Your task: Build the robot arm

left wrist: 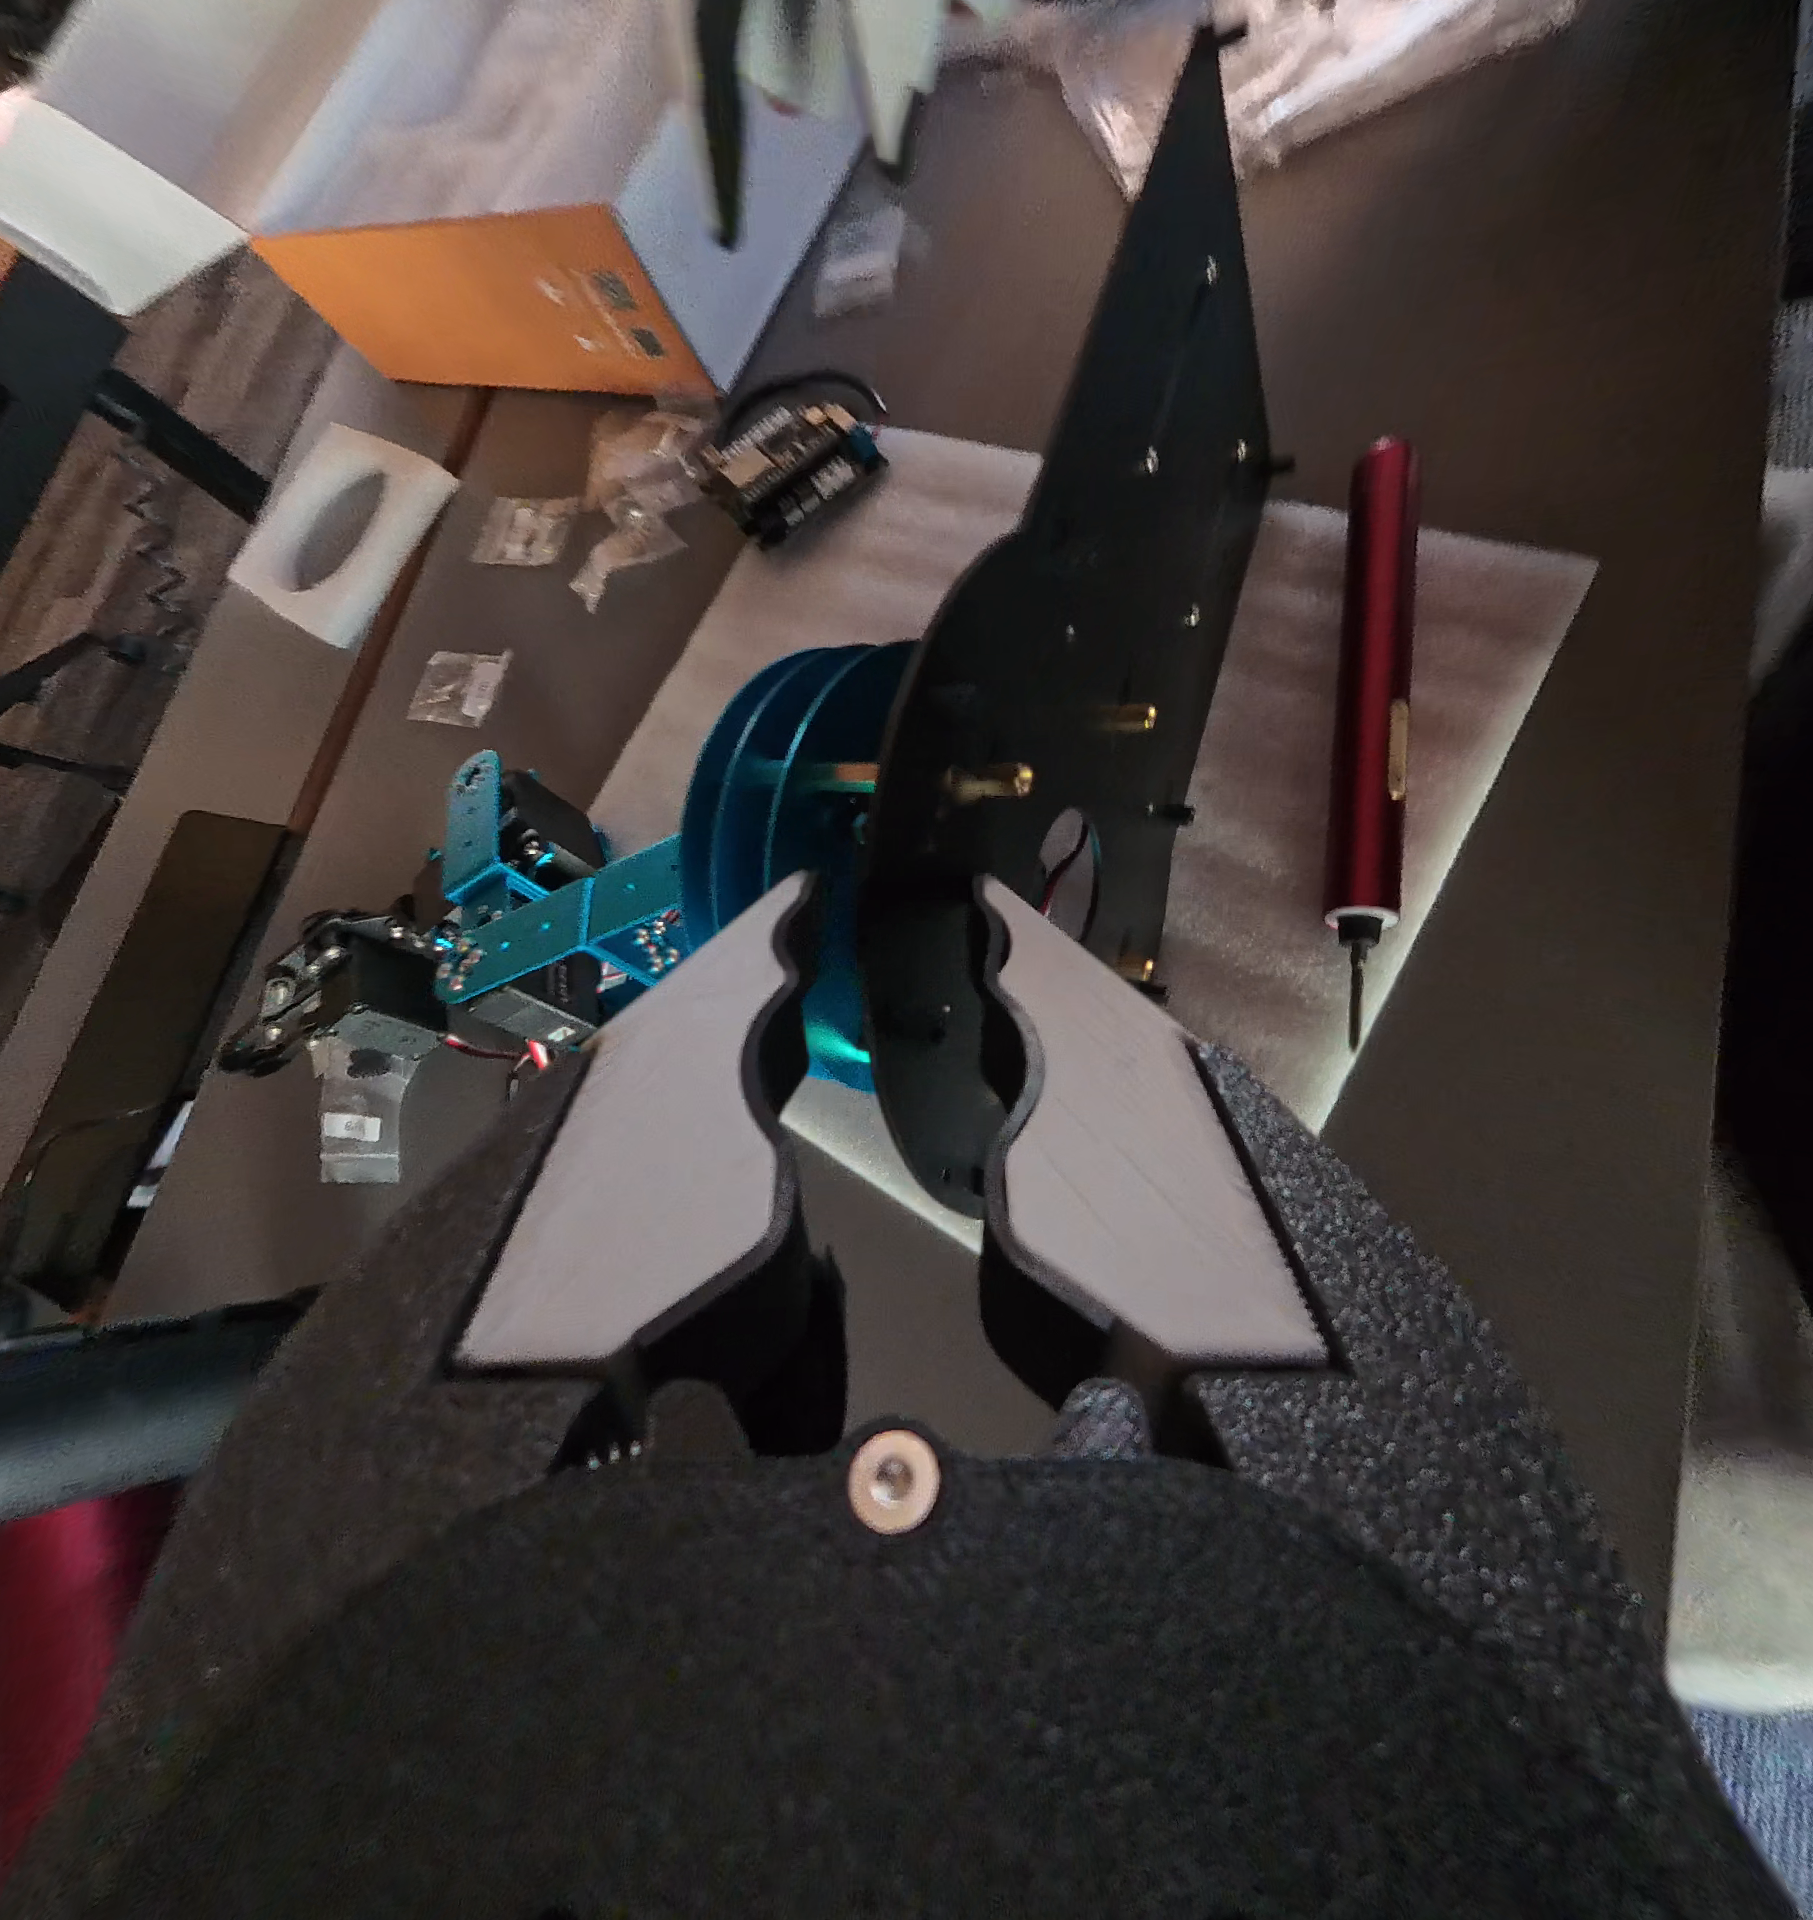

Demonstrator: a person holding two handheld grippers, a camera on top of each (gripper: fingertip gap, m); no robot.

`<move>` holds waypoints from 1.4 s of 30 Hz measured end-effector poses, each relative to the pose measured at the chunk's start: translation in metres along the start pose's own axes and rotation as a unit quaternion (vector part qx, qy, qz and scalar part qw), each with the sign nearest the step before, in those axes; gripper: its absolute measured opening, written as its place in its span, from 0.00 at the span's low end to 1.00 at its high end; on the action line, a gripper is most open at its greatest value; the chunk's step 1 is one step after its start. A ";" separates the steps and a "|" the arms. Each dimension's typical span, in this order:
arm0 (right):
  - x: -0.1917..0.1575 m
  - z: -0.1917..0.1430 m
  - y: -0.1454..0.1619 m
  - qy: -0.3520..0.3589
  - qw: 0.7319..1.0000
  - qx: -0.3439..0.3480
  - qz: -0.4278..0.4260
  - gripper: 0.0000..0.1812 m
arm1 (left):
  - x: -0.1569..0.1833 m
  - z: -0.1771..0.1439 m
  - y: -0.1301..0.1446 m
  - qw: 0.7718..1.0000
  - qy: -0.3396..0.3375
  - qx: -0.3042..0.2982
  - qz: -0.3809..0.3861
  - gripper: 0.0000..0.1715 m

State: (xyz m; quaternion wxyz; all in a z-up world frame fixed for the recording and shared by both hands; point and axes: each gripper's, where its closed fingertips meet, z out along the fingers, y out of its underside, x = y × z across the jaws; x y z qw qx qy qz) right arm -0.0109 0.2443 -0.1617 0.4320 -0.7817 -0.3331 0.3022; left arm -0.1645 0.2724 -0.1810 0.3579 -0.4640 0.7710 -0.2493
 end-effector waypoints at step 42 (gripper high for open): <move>-0.074 -0.053 0.081 -0.131 0.991 0.018 0.017 0.23 | 0.154 0.051 -0.023 0.911 -0.205 0.087 -0.346 0.13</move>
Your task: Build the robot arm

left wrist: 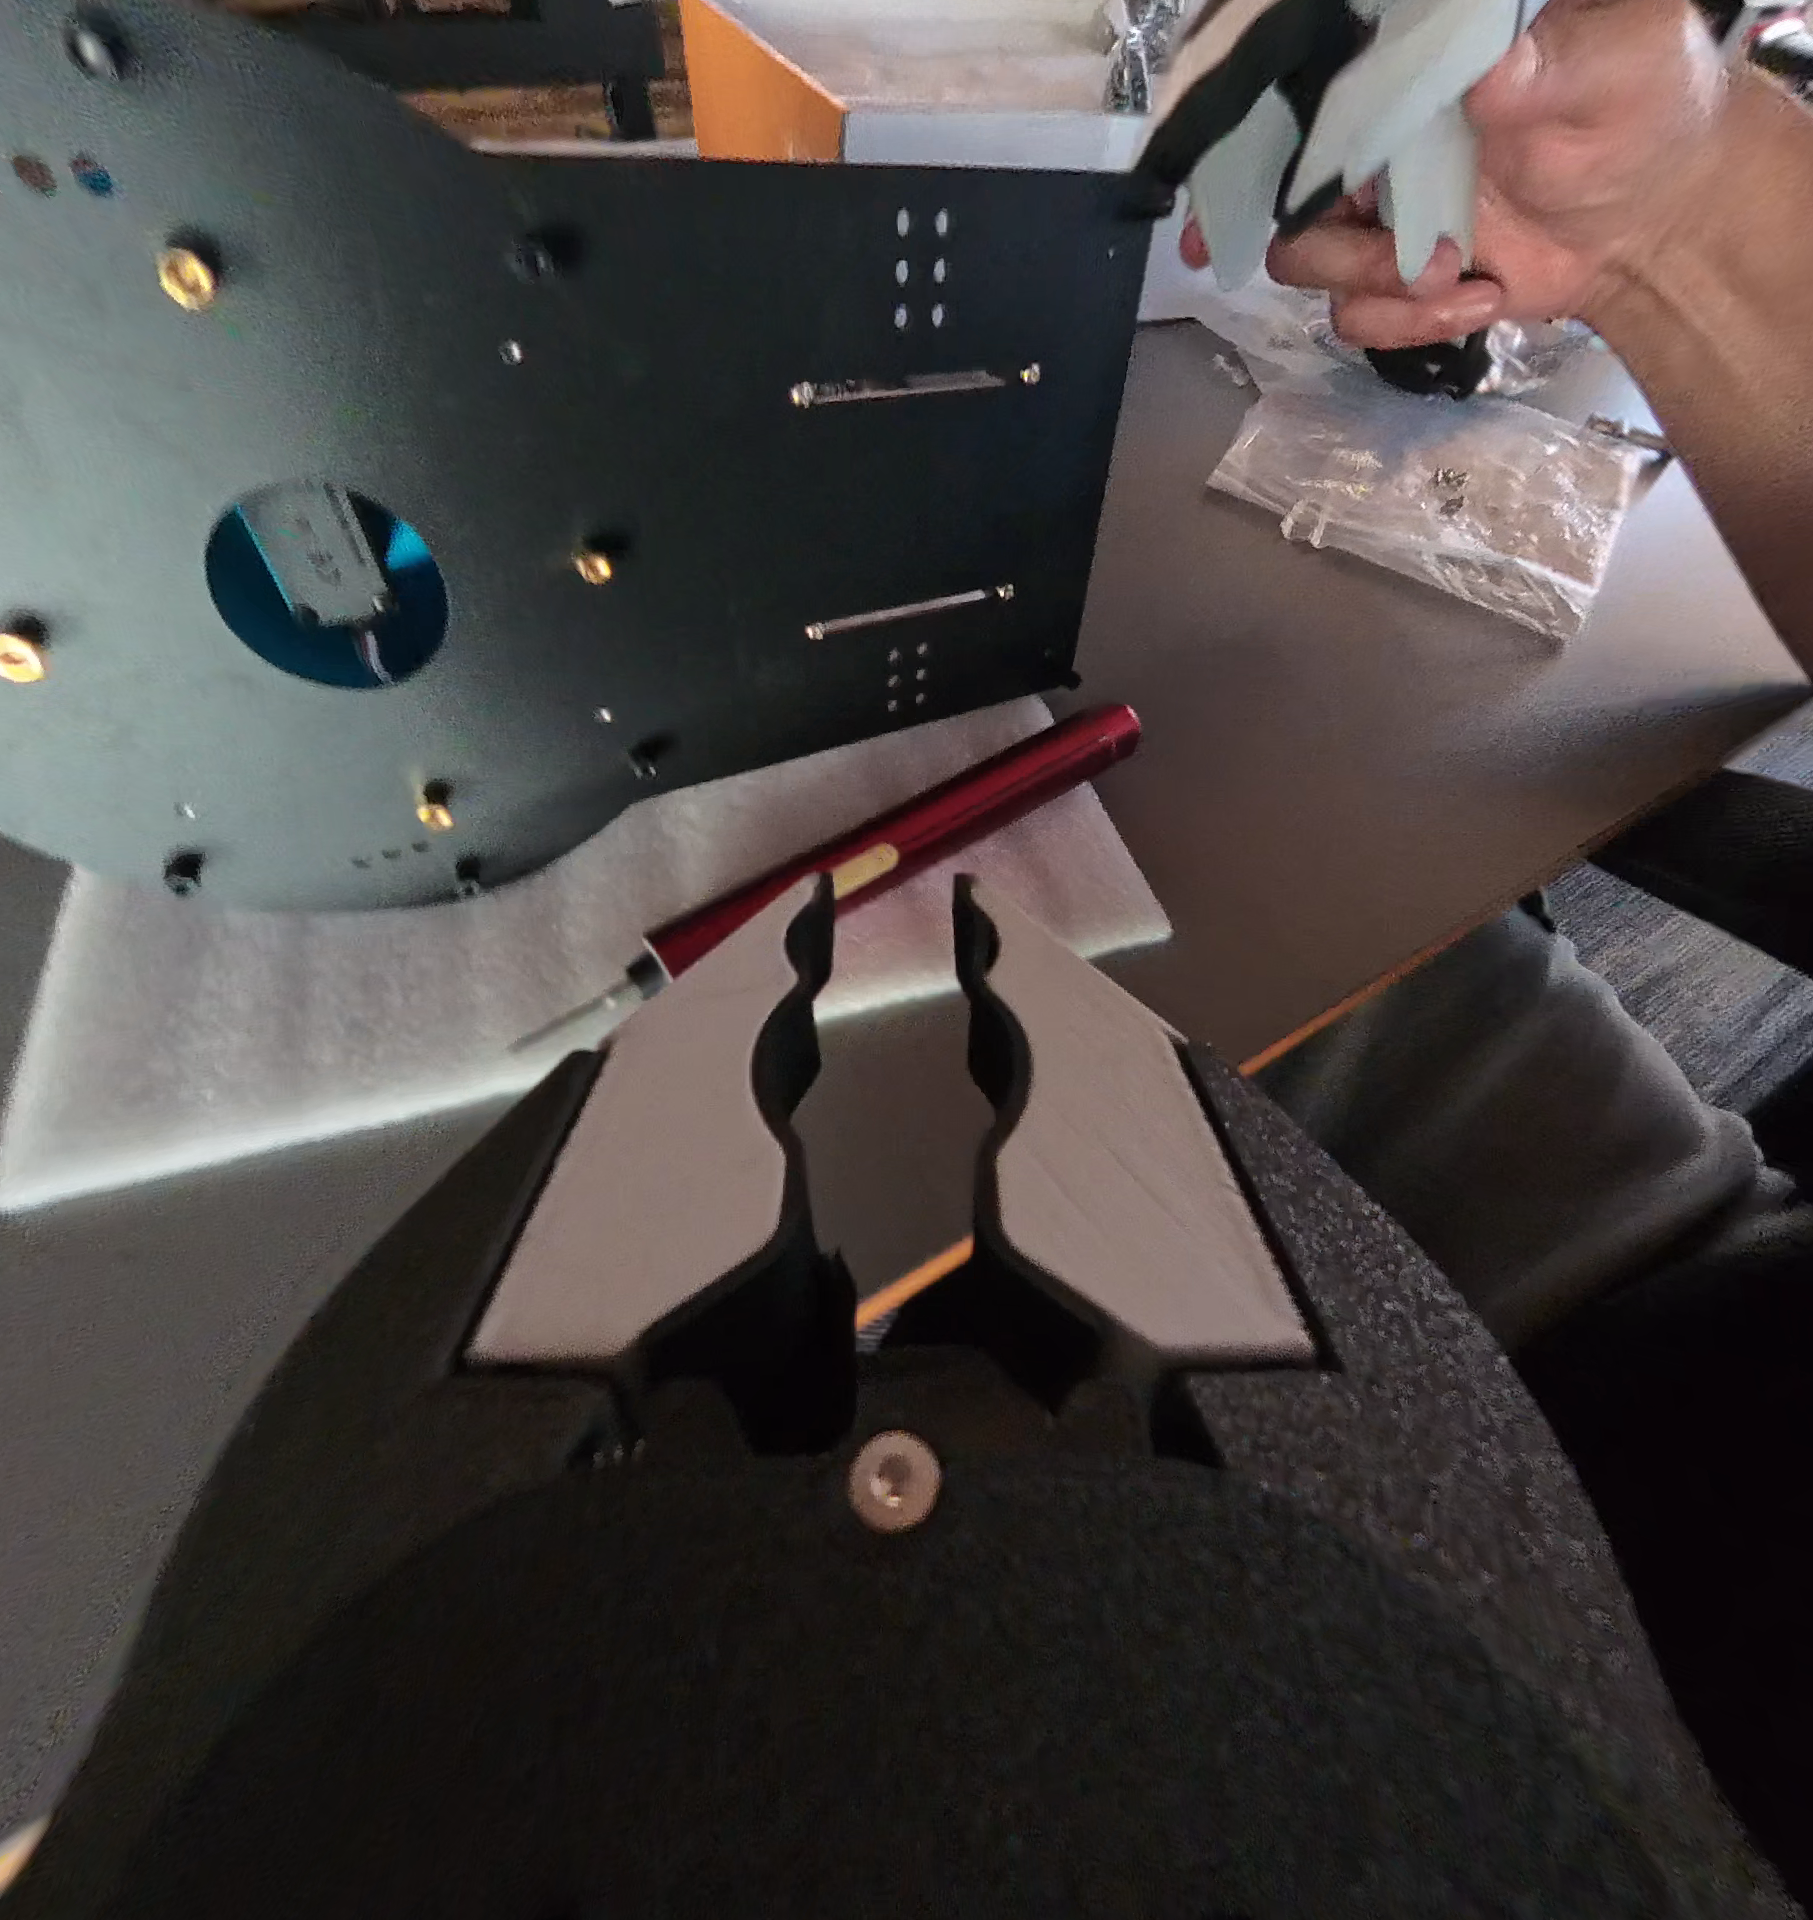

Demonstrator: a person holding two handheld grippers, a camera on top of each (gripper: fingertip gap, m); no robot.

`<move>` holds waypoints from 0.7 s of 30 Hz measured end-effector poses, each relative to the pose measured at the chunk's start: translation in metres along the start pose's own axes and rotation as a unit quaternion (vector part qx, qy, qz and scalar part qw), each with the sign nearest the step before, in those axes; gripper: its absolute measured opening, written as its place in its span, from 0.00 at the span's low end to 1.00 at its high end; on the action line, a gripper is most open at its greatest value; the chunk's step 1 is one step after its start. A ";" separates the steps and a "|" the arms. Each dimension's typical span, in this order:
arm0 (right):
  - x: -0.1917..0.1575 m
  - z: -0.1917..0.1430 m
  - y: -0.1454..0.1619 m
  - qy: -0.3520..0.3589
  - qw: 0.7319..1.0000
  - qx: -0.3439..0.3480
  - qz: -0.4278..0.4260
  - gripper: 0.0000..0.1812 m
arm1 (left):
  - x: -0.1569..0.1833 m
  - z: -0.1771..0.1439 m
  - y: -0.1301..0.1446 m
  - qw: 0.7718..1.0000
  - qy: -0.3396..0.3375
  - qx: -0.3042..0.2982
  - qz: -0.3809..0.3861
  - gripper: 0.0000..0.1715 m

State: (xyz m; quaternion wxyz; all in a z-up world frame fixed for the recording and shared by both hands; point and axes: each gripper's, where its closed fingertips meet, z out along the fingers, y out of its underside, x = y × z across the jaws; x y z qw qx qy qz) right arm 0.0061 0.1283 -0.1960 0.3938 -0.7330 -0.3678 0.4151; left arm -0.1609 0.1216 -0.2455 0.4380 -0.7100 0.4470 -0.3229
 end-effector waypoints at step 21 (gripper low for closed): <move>-0.018 0.140 0.041 0.255 0.930 -0.188 -0.186 0.22 | 0.044 -0.040 0.031 0.988 -0.073 0.079 -0.109 0.13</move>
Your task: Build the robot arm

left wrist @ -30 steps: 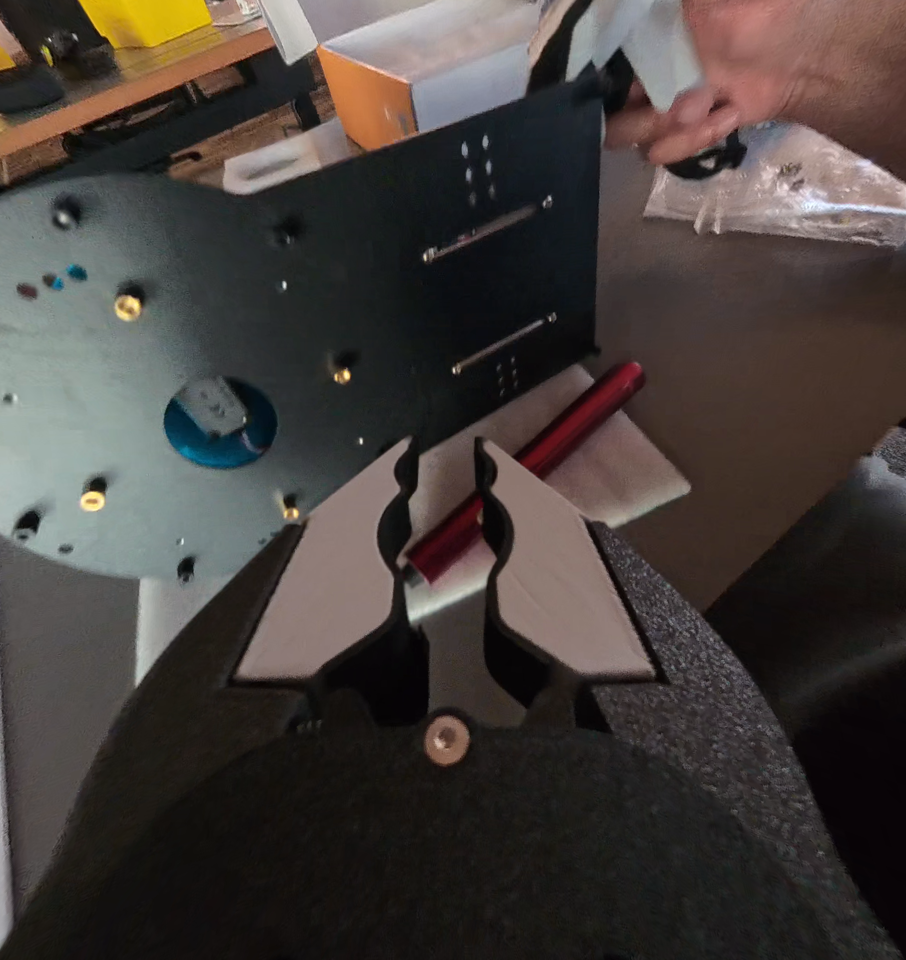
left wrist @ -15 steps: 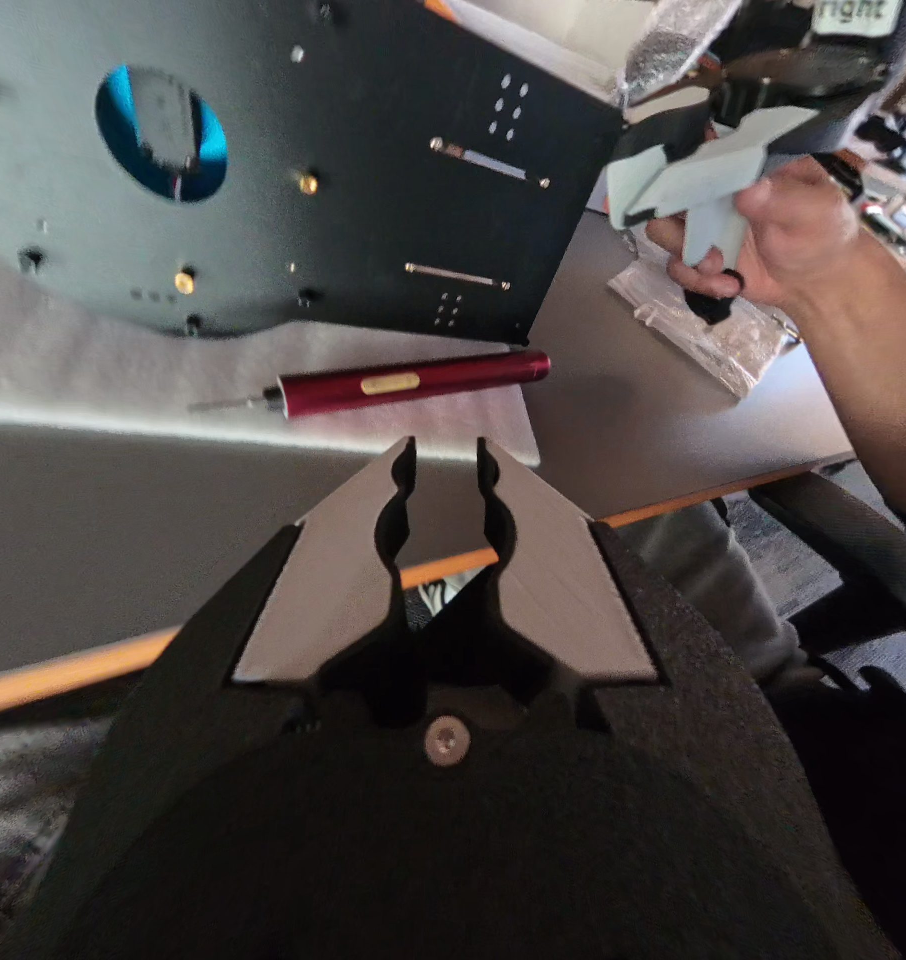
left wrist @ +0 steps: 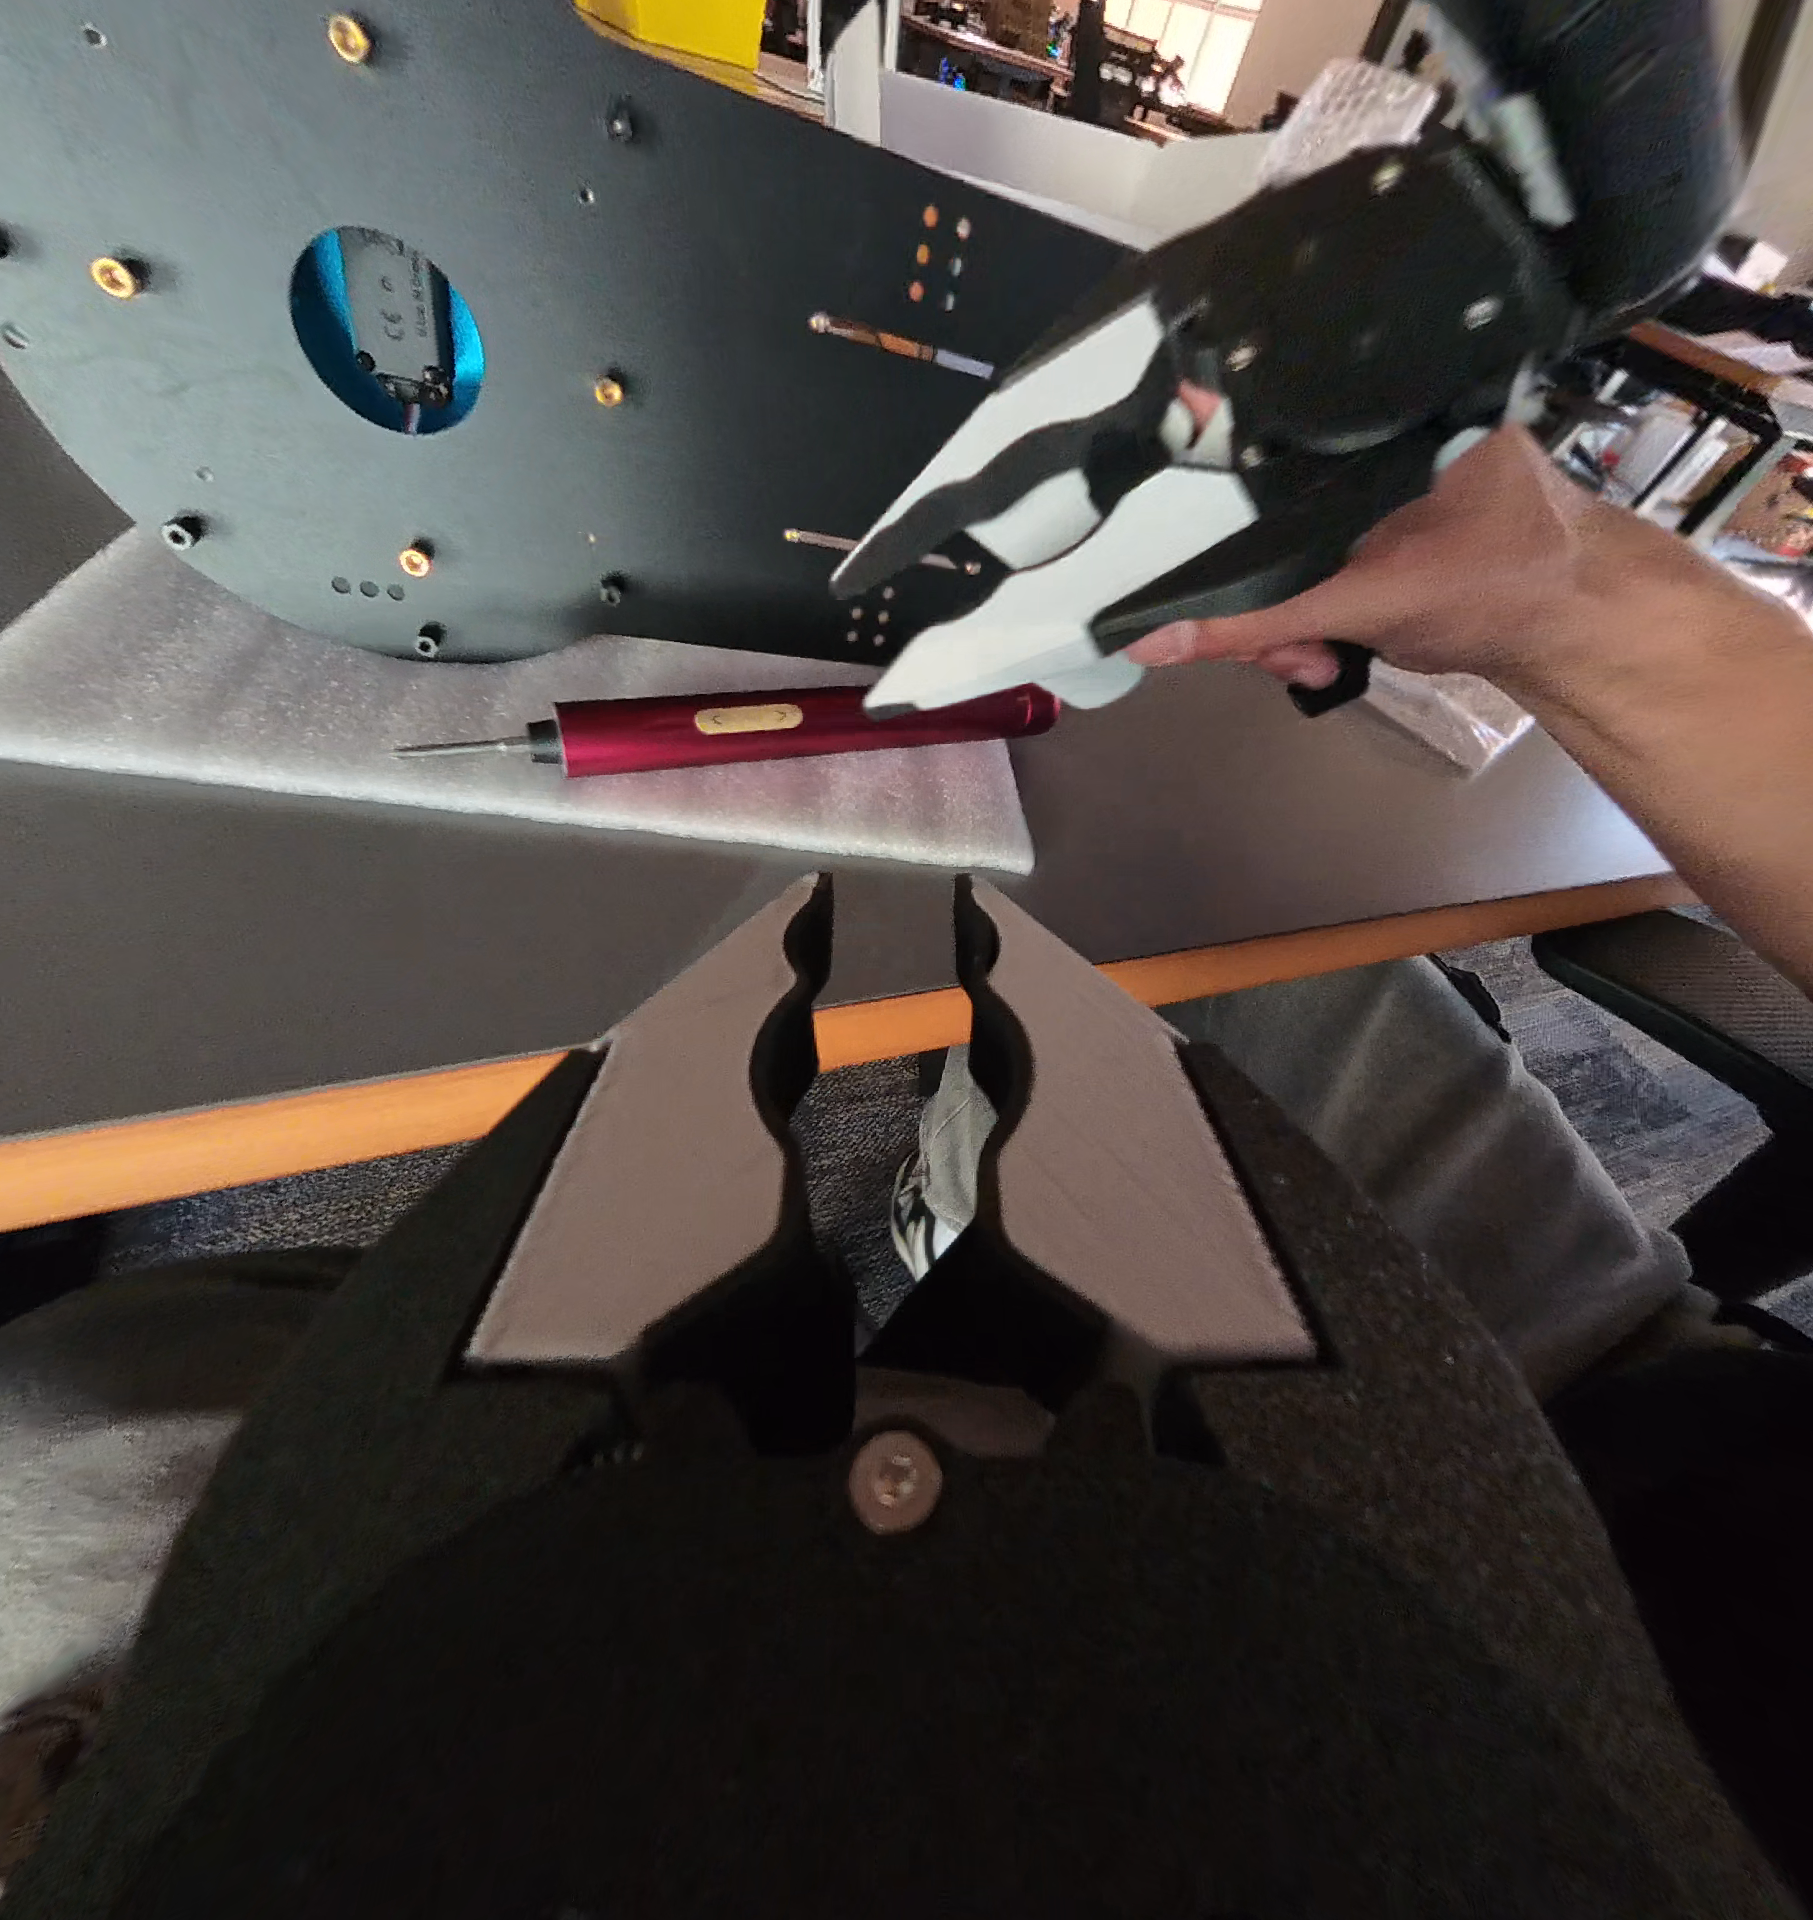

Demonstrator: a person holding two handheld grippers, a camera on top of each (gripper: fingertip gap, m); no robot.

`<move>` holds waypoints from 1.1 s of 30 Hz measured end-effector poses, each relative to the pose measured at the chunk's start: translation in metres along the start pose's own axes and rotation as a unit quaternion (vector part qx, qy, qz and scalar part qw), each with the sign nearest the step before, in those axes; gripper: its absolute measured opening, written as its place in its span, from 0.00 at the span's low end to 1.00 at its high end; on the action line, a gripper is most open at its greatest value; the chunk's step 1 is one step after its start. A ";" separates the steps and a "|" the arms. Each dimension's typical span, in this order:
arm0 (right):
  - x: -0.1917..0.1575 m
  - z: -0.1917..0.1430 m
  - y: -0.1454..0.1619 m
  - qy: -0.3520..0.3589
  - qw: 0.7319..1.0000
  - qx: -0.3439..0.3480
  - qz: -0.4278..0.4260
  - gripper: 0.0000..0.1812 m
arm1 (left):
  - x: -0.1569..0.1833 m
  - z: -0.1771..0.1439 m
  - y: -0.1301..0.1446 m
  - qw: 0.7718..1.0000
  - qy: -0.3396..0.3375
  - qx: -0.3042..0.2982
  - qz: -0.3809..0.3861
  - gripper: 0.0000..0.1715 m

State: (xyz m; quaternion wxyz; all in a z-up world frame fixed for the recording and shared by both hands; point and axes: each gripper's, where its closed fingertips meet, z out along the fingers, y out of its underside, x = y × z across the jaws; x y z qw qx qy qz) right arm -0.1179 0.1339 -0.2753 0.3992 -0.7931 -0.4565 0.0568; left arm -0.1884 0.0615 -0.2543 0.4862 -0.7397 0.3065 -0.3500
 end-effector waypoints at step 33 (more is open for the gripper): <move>-0.023 -0.070 -0.071 0.054 0.868 0.344 0.355 0.25 | -0.019 0.022 -0.113 0.818 0.483 0.022 -0.312 0.10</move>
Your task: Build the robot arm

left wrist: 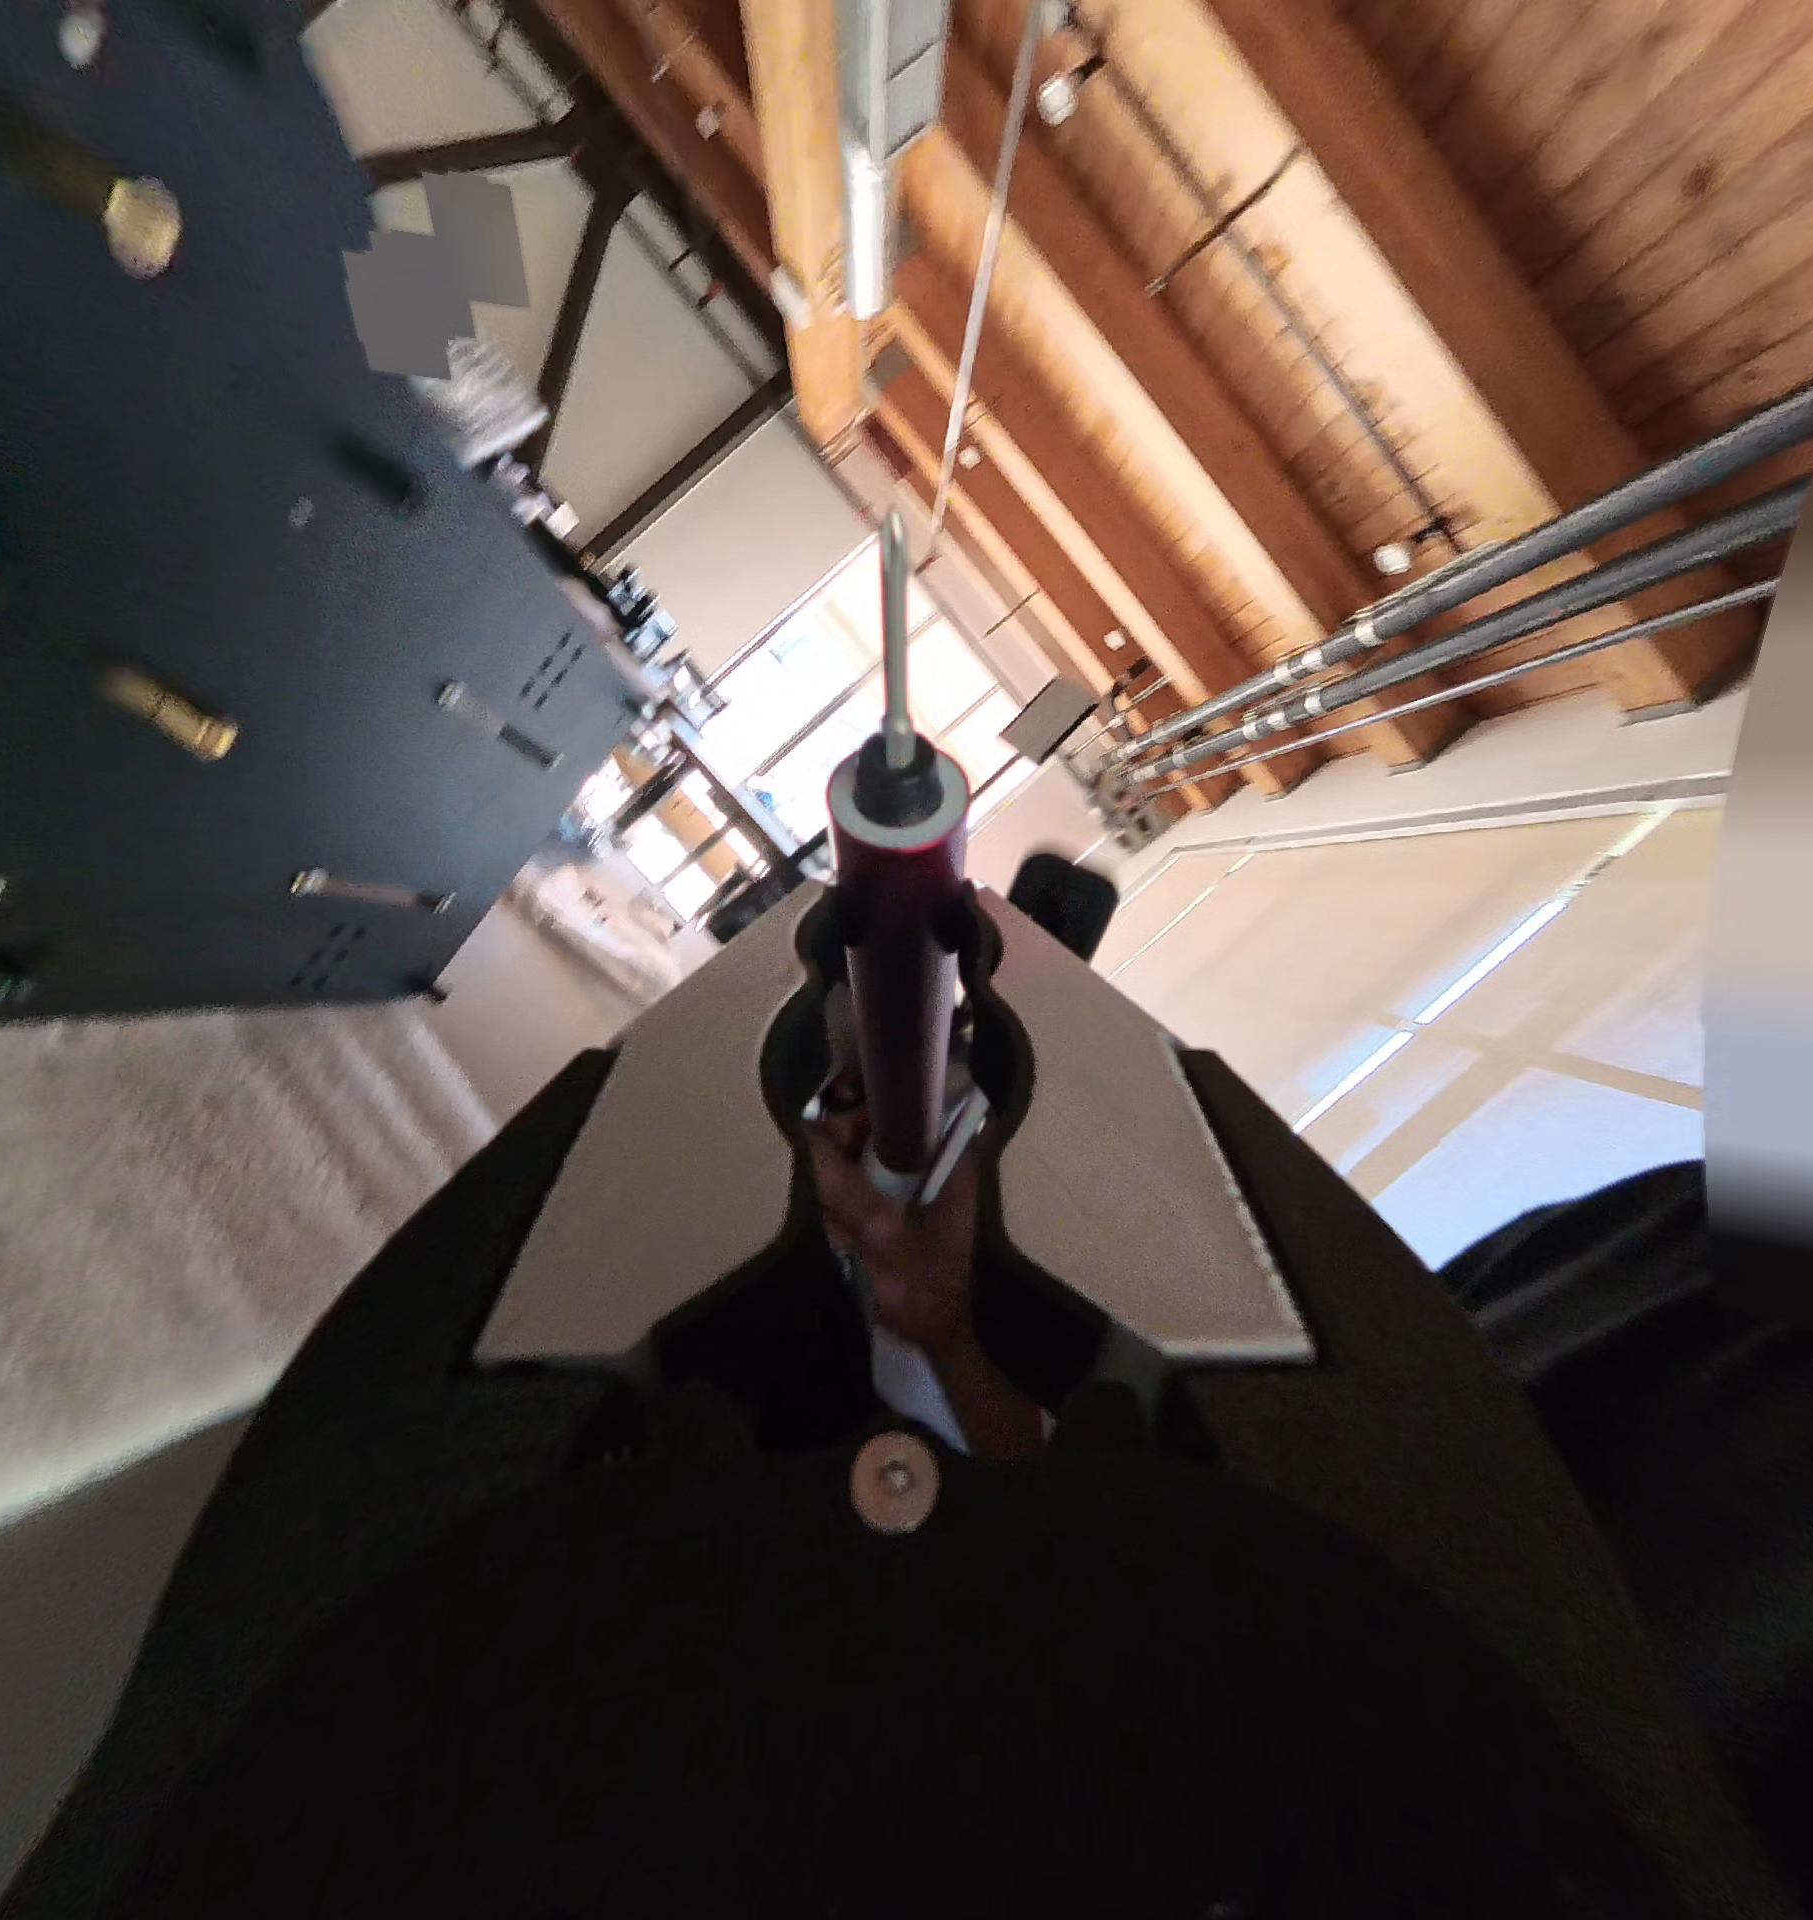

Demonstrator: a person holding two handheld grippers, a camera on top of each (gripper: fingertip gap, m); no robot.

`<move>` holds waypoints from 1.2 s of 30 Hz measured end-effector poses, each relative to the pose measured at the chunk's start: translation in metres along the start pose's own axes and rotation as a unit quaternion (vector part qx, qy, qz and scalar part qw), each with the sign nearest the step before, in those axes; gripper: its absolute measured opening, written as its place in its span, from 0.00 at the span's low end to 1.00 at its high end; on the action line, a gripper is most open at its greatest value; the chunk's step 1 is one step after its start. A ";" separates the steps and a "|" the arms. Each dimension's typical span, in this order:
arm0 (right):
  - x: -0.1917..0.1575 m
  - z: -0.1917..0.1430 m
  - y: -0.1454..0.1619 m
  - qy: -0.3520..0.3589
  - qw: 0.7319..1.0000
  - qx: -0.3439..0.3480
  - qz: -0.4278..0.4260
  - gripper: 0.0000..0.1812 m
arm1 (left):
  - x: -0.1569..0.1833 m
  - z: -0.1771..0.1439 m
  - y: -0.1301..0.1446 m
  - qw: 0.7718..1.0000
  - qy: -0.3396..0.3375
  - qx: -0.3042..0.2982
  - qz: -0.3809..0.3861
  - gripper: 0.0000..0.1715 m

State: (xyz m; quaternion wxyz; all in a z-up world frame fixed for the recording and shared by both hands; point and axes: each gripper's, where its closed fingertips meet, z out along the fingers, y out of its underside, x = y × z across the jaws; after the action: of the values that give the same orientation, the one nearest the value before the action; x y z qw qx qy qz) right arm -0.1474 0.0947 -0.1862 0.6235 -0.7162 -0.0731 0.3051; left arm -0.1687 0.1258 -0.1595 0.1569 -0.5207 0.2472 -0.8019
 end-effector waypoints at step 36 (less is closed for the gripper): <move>-0.036 0.006 -0.040 0.059 0.953 0.296 0.023 0.11 | 0.032 0.006 0.014 0.977 0.194 -0.084 0.014 0.10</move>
State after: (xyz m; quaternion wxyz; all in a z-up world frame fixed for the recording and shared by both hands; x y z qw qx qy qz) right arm -0.1683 0.0907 -0.1368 0.8038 -0.5172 0.0735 0.2845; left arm -0.1768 0.0970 -0.1410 0.0727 -0.3626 0.3466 -0.8620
